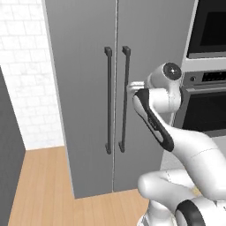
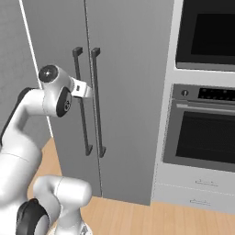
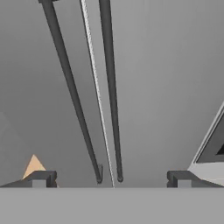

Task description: Grab a lemon wedge from the fridge and one ice cube from the ice bowl, and put them in the glass of lemonade.

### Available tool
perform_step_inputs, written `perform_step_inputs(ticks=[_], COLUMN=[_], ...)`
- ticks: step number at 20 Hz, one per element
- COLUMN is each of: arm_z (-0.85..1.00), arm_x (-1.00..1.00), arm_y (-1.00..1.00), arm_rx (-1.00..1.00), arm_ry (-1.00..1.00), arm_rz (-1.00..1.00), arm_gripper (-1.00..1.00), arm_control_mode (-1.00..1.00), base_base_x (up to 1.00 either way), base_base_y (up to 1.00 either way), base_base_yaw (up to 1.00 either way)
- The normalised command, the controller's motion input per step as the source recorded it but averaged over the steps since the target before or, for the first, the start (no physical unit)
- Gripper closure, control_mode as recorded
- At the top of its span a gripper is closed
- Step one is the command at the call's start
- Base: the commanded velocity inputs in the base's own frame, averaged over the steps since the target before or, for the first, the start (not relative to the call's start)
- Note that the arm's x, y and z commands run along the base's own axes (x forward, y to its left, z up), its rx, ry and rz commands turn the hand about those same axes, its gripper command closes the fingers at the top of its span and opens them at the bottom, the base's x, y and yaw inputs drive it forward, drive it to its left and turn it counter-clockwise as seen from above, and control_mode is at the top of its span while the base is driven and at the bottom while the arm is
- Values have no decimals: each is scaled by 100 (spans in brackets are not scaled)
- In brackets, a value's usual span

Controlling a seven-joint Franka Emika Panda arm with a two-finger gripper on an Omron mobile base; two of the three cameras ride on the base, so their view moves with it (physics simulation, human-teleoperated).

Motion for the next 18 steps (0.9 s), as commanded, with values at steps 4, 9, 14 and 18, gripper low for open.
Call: perform_step_inputs(ticks=[4,9,14,18], arm_z=[0,-19,-23,-6], arm_x=[100,97,49,10], arm_y=[26,37,-15,-36], arm_rx=[2,-15,-6,0], arm_ry=[6,1,8,7], arm_rz=[-1,-4,-1,0], arm_gripper=[-100,-100,-100,-100], arm_control_mode=[-100,-100,-100,-100], base_base_x=[0,0,0,0], base_base_y=[0,0,0,0], base_base_yaw=[0,0,0,0])
